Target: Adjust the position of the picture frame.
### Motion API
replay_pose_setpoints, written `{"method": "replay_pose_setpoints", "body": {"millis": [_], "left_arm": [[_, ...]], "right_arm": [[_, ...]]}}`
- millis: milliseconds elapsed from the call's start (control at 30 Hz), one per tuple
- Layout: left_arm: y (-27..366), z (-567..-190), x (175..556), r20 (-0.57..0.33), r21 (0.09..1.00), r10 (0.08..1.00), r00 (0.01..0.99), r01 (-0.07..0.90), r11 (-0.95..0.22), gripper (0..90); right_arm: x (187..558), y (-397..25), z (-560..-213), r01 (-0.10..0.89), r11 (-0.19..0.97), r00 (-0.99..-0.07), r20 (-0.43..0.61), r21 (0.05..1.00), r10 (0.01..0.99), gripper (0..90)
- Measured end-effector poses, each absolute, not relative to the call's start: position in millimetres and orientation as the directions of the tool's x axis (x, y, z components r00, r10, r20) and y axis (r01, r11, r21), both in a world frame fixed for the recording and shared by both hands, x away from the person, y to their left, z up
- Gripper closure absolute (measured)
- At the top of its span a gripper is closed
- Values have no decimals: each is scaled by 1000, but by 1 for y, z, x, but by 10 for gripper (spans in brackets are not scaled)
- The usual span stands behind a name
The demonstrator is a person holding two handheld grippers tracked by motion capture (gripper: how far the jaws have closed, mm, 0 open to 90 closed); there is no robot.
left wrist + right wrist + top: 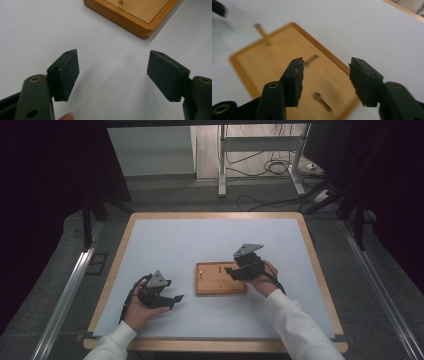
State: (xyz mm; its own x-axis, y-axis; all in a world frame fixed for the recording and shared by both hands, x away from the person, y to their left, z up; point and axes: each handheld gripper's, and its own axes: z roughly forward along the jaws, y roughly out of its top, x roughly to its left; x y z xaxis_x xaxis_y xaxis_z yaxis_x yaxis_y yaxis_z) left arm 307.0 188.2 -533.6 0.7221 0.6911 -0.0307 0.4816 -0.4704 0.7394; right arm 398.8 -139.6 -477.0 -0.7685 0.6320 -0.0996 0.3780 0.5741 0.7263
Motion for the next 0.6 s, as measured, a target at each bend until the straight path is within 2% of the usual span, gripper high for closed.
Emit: {"method": "replay_pose_setpoints", "body": {"millis": [133, 200, 400, 600], "left_arm": [[185, -533, 306, -24, 740, 685, 728, 474, -477, 254], [184, -533, 306, -23, 739, 683, 730, 473, -480, 253], [187, -533, 307, -30, 743, 689, 724, 478, -469, 254], [186, -533, 306, -24, 744, 684, 729, 470, -475, 254]], "right_arm": [[417, -153, -480, 404, 581, -743, -116, 707, 659, 789], [427, -156, -482, 417, 576, -738, -108, 703, 666, 882], [451, -150, -488, 427, 604, -731, -135, 673, 668, 897], [468, -143, -499, 451, 643, -756, -119, 619, 644, 898]]}}
